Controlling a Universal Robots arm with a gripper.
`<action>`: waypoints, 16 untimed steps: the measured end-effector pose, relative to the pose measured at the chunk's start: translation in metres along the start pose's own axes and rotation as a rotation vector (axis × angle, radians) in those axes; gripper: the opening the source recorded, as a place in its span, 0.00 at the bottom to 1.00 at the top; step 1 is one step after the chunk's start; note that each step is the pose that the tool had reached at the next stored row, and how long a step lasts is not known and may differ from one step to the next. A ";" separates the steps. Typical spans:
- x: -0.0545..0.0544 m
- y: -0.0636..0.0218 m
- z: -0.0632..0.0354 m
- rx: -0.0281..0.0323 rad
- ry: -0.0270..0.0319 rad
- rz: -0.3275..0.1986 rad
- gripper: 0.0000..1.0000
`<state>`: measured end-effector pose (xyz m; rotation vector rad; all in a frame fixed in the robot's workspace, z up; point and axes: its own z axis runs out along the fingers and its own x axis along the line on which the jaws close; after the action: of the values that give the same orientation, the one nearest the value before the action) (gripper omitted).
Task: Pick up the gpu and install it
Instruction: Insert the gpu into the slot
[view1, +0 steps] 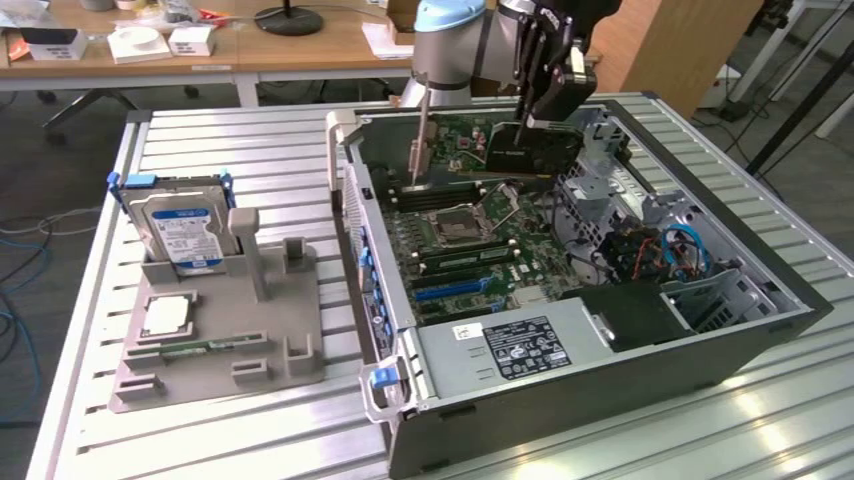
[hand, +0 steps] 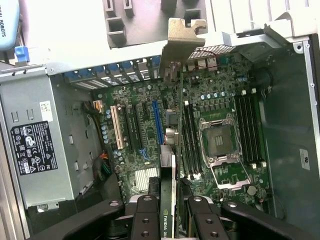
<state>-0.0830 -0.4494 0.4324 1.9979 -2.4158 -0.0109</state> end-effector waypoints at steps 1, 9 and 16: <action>0.000 0.0000 0.0001 0.0003 0.0000 -0.004 0.27; 0.000 0.0000 0.0016 0.0107 -0.0013 -0.068 0.27; 0.000 0.0000 0.0017 0.0252 -0.0035 -0.081 0.27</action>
<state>-0.0830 -0.4494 0.4307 2.1066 -2.3473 0.0157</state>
